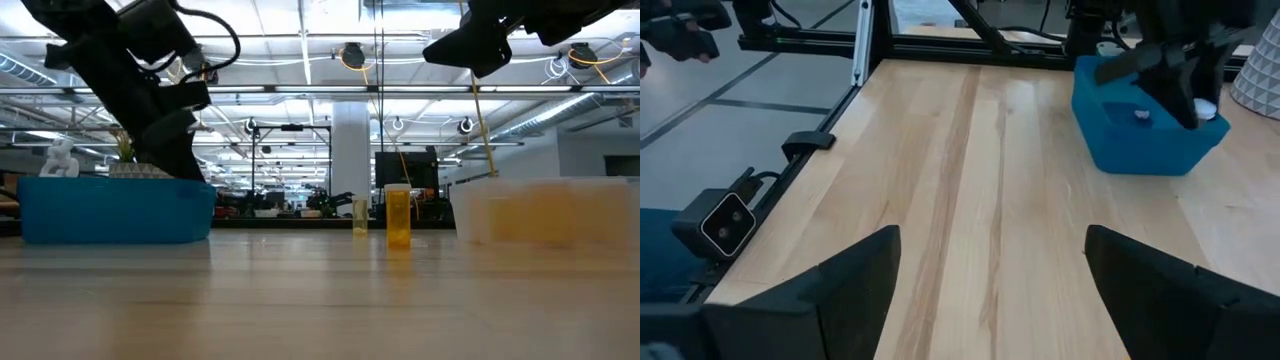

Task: Pick and place medicine bottles into bin by pill shape (circle, oval)
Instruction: Put the small red pill bottle into the blue bin

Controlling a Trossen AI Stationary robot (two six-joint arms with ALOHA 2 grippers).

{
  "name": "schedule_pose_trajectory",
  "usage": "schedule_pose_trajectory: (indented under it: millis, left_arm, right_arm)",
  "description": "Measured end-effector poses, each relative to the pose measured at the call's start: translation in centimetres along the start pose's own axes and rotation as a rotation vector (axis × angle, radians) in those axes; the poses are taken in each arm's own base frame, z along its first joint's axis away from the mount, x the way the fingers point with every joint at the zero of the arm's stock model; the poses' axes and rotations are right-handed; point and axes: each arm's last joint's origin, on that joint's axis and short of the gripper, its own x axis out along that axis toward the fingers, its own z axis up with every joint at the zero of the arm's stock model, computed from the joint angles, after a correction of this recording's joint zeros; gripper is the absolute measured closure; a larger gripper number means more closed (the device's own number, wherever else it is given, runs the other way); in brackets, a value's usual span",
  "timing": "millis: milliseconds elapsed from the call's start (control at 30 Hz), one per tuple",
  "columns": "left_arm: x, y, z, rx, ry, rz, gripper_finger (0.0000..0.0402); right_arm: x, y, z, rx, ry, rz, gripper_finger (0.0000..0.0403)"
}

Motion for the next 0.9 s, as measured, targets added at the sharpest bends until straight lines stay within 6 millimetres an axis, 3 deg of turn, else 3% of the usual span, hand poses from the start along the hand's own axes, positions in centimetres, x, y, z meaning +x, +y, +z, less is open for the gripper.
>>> schedule_pose_trajectory:
  millis: [900]
  left_arm:
    - [0.48, -0.09, -0.19, 0.056, 0.018, 0.007, 0.0272]
  right_arm:
    - [0.0, 0.02, 0.06, 0.002, -0.006, 0.004, 0.009]
